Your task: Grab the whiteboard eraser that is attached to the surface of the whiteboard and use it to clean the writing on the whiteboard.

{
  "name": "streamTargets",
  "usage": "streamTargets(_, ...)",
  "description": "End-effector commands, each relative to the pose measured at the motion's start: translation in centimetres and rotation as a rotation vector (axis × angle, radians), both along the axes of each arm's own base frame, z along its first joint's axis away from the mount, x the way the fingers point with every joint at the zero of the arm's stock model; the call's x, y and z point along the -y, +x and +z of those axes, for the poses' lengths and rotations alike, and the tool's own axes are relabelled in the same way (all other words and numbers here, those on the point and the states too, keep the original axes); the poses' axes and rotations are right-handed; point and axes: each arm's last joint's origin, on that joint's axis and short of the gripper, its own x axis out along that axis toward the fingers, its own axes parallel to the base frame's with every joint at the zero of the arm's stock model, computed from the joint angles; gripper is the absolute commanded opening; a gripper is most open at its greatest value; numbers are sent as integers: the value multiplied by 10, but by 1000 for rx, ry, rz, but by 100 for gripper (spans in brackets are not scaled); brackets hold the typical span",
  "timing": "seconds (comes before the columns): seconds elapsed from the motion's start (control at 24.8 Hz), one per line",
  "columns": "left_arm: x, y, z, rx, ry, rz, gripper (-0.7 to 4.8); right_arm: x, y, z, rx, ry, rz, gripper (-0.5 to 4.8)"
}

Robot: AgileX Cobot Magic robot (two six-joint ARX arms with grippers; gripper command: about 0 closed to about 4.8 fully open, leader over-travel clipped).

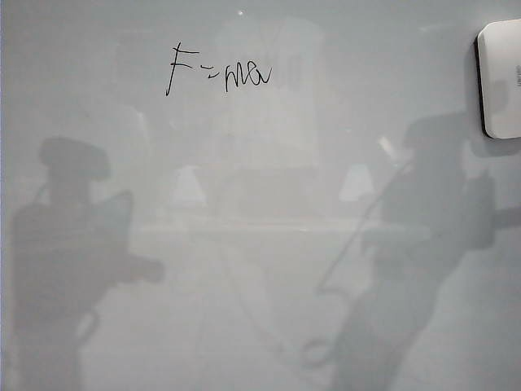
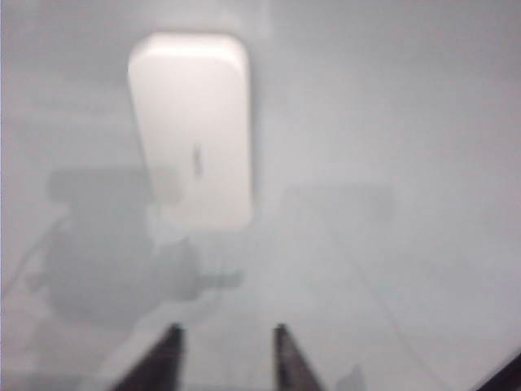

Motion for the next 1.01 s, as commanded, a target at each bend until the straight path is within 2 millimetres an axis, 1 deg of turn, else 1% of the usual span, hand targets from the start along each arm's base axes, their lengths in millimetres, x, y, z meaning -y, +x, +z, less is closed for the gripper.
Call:
streamTargets(0.04,-1,-5,5,9,49,58,-5,0,12,-2,93,4,35,321)
streamTargets(0.12,-2,-7,7,10,50,85,-5,1,19,-4,159,-1,28,424)
streamTargets(0.16,-2,-8,8,15,50,84,-5,1,26,-7,213,2,29,444)
streamTargets(0.28,-2,-8,8,11,52,84,-5,2,41,-13,260,38,29,444)
streamTargets(0.4,-2,-8,7,0,52,83,-6,1,59,-23,227,40,-7,444)
streamTargets(0.56,-2,-8,6,-7,53,83,-5,-9,86,-34,197,40,35,444)
streamTargets(0.68,-2,-8,6,-9,53,83,-5,-17,101,-41,210,37,2,444)
streamTargets(0.85,-2,-8,6,-10,53,82,-6,-23,118,-47,261,40,-14,444)
streamTargets(0.93,-2,-8,6,-11,53,82,-6,-21,122,-49,266,37,-60,444)
streamTargets(1.01,-2,-8,6,-11,53,82,-5,-22,122,-50,262,35,-59,444)
